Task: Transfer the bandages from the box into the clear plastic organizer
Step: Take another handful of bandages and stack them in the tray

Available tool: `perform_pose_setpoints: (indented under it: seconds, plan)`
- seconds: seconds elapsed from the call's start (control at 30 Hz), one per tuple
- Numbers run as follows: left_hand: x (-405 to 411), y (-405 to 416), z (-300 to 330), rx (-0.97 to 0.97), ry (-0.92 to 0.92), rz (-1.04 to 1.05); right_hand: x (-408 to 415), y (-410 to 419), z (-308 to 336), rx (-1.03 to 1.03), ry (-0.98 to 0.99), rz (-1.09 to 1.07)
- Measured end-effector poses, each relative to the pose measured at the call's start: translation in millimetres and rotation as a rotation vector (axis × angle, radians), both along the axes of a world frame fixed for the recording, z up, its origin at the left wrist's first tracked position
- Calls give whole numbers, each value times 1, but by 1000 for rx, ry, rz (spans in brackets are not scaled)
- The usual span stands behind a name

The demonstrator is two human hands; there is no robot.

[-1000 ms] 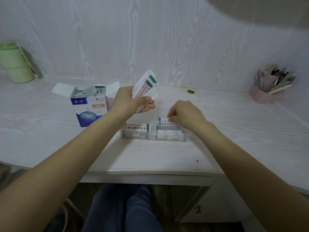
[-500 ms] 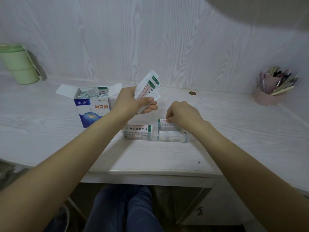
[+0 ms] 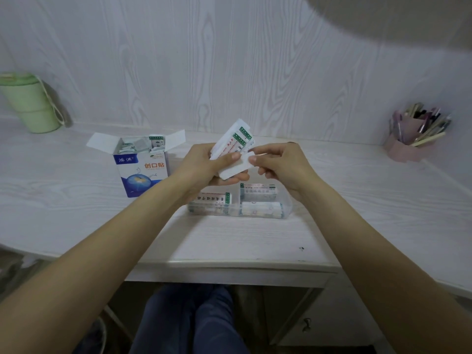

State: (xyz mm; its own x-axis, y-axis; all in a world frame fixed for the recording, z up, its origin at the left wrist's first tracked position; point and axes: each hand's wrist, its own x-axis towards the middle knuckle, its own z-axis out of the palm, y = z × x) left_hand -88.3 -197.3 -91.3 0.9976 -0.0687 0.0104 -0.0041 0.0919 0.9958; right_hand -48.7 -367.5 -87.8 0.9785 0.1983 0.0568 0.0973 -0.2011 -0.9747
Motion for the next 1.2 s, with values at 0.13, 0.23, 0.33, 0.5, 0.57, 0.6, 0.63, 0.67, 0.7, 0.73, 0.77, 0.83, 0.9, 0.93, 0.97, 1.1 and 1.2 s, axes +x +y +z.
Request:
perform_pose_setpoints:
  seconds: [0.13,0.23,0.33,0.5,0.57,0.6,0.63,0.67,0.7,0.73,0.77,0.83,0.9,0.93,0.97,1.1,1.2]
  plan:
    - [6,6,-1,-10,1,115,5,-13,-1,295,104,-31]
    - [9,6,-3,7,-18,134,8,-22,-1,405,144,-52]
    - [12,3,-4,19,-27,154,14,-27,-9,240,19,-125]
    - [14,0,-6,15,-7,136,17,-29,-22,-230,-154,-213]
    - [15,0,-5,11,-9,134,17,-24,-25,-358,-194,-210]
    - [15,-1,-5,10,-10,134,17,-22,-27,-421,-217,-202]
    - [15,-1,-5,9,-13,134,17,-20,-30,-476,-239,-192]
    - [15,-1,-5,11,-14,136,18,-17,-32,-524,-254,-178]
    - [15,-1,-5,12,-15,138,17,-15,-33,-573,-265,-162]
    - [15,0,-5,14,-15,139,17,-12,-34,-634,-271,-145]
    - [15,0,-5,15,-16,139,17,-10,-33,-703,-279,-128]
    - [15,-1,-4,18,-18,140,14,-8,-30,-808,-290,-110]
    - [15,-1,-4,19,-19,140,13,-6,-27,-848,-292,-101]
    - [14,-1,-4,18,-18,138,13,-6,-26,-858,-292,-99]
    - [14,-1,-4,17,-18,133,13,-6,-26,-866,-295,-106]
    - [12,-1,-3,10,-12,108,13,-13,-19,-861,-297,-242]
    - [11,-2,-2,13,-19,104,14,-18,-15,-969,-257,-258]
